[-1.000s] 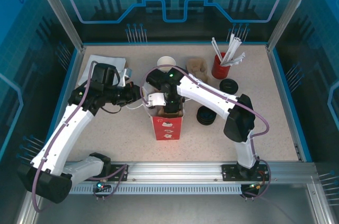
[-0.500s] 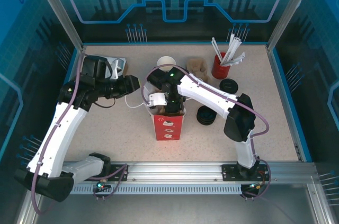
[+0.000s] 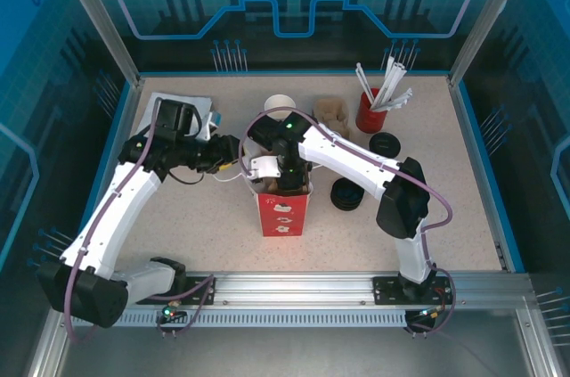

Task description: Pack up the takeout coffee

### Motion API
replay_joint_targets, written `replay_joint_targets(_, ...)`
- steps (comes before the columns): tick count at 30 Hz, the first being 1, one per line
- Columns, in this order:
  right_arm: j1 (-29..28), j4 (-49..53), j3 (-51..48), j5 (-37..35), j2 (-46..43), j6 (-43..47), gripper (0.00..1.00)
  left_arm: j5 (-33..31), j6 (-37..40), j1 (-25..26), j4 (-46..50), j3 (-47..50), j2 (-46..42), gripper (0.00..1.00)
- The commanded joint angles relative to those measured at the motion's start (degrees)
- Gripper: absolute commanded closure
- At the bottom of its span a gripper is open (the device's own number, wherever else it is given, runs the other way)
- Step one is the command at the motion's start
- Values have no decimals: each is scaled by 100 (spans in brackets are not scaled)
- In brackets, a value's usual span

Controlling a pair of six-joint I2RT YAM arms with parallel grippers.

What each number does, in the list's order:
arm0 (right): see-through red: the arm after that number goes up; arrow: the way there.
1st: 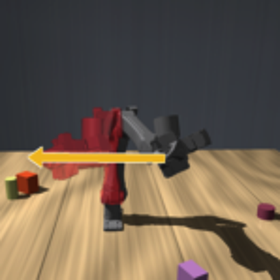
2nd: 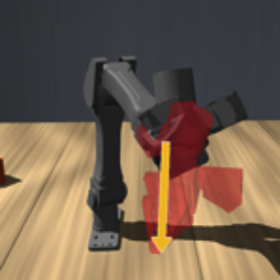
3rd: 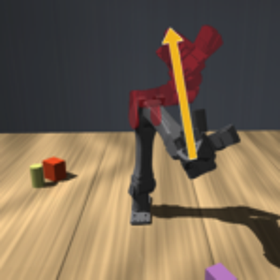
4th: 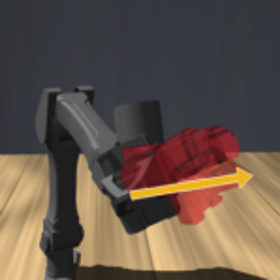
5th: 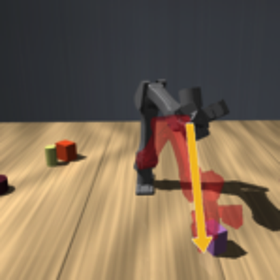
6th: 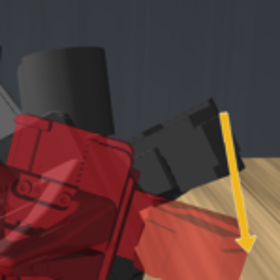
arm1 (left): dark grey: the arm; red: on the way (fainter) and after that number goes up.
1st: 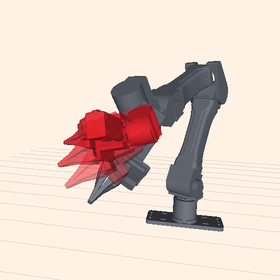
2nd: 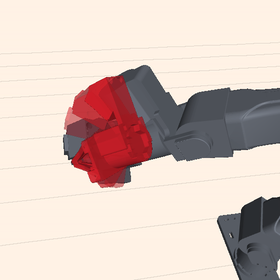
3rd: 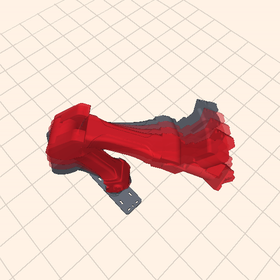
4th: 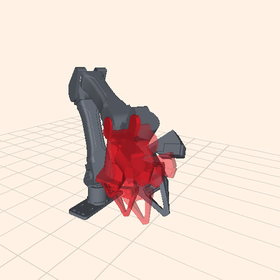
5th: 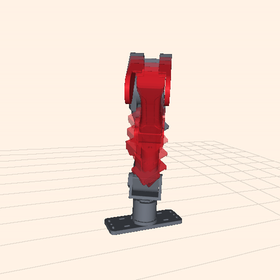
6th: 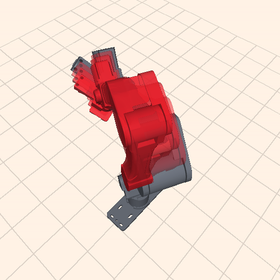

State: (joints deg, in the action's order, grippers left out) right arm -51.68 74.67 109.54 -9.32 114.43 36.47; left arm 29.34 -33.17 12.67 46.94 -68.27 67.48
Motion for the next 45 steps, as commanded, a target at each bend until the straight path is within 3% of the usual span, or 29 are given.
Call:
replay_joint_targets(1,45,38,57,147,34,-34,80,296,-34,43,-194,58,39,67)
replay_joint_targets(5,44,95,51,74,56,29,80,240,11,52,-210,22,54,88)
replay_joint_targets(9,45,117,59,-13,113,116,80,248,46,69,-207,-87,124,100)
replay_joint_targets(20,45,208,69,-307,300,415,80,212,148,68,-78,-389,210,100)
replay_joint_targets(45,20,166,138,-9,520,355,80,98,118,184,-85,-461,172,100)
